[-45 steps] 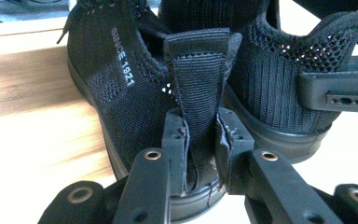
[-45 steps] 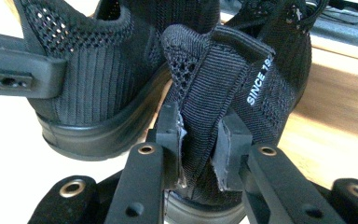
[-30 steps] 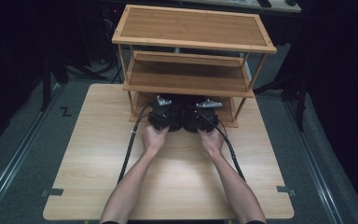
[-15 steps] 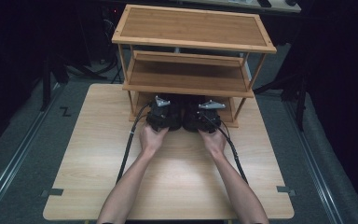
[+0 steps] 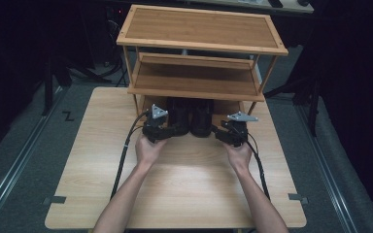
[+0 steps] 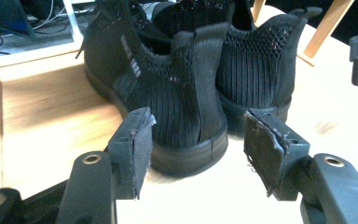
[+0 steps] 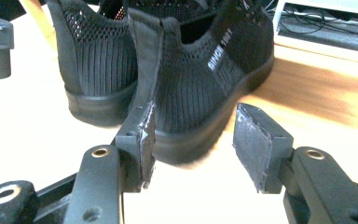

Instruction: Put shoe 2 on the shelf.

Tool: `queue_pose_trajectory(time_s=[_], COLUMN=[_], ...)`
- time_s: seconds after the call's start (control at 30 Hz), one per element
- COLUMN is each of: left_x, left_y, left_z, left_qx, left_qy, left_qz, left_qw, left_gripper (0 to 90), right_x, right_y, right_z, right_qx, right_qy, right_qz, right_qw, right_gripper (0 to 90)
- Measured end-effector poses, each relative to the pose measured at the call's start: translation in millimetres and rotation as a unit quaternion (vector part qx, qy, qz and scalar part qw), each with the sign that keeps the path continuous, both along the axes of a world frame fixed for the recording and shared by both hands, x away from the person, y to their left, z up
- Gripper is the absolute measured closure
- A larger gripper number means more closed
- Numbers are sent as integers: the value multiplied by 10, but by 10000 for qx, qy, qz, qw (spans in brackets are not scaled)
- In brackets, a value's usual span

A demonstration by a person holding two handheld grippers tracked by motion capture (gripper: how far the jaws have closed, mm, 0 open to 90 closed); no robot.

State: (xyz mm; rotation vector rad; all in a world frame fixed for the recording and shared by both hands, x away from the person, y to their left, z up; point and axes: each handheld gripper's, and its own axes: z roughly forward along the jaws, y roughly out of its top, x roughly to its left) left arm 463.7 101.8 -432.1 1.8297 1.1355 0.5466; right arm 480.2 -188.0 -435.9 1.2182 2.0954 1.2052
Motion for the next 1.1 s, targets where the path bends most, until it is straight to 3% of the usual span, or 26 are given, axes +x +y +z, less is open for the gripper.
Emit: queue_pose_trajectory(time_s=[0.43, 0.77, 0.9, 1.0, 1.1], left_x=[-323, -527, -580, -589, -608], left_y=[384, 725, 815, 869, 909], left_z=[-143, -423, -526, -629, -710], left_qx=[6, -46, 13, 140, 214], left_qy=[28, 254, 341, 501, 535], left_qz=[98, 458, 584, 677, 792], left_qw=[9999, 9986, 9977, 9963, 9952], left_gripper=[404, 396, 392, 385, 383], right_x=[-276, -420, -436, -435, -428], right_y=[-376, -625, -713, -735, -755], right_z=[-115, -333, -427, -532, -631], right_qx=[100, 7, -132, -468, -786], right_qy=[37, 202, 317, 437, 564], right_qz=[-85, -280, -394, -499, -566], right_qw=[9999, 9994, 9986, 9967, 9937], right_gripper=[486, 484, 474, 461, 441])
